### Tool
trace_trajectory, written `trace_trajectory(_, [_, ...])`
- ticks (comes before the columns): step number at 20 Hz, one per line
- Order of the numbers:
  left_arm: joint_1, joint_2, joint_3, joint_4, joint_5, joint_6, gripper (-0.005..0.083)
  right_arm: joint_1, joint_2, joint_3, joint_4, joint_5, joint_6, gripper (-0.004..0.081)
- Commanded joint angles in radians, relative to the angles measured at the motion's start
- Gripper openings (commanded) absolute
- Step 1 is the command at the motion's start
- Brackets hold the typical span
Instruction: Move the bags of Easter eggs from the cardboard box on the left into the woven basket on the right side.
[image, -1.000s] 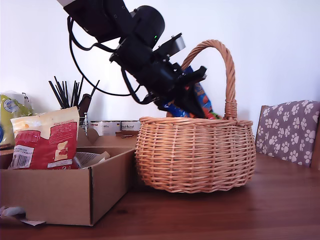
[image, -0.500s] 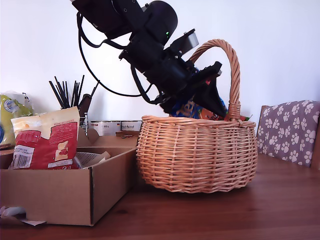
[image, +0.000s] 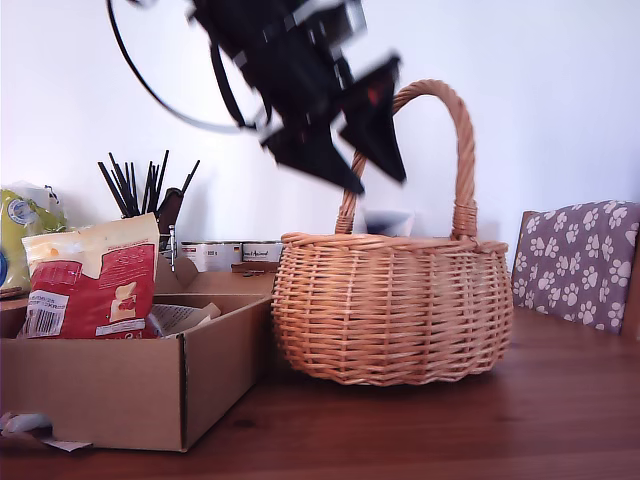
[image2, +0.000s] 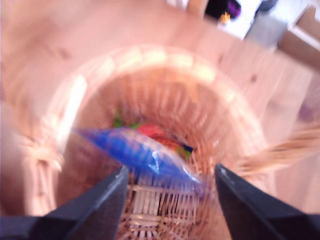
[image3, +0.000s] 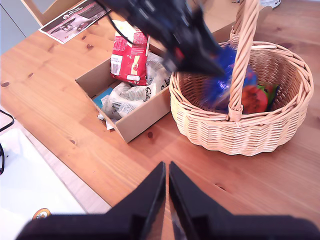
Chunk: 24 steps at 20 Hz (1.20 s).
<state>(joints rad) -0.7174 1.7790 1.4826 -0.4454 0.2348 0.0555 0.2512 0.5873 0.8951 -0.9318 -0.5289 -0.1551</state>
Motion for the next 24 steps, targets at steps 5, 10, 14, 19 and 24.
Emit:
trace_trajectory(5, [0.003,-0.114,-0.010,-0.160,-0.031,0.020,-0.0022,0.004,-0.004,0.003,0.008,-0.002,-0.003,-0.0013])
trace_trajectory(10, [0.004,-0.266,-0.161,-0.072,-0.132,0.023,-0.0020,0.004,-0.004,0.003,0.016,0.014,-0.003,-0.0013])
trace_trajectory(14, [0.050,-0.506,-0.459,0.144,-0.150,0.023,-0.0020,0.004,-0.004,0.003,0.017,0.014,-0.003,-0.0013])
trace_trajectory(19, [0.222,-0.802,-0.718,0.190,-0.036,0.104,-0.0020,0.004,-0.004,0.003,0.023,0.013,-0.002,-0.0013])
trace_trajectory(24, [0.363,-0.890,-0.734,0.076,0.019,0.313,0.0305,0.004,-0.003,0.003,0.023,0.013,-0.003,-0.0013])
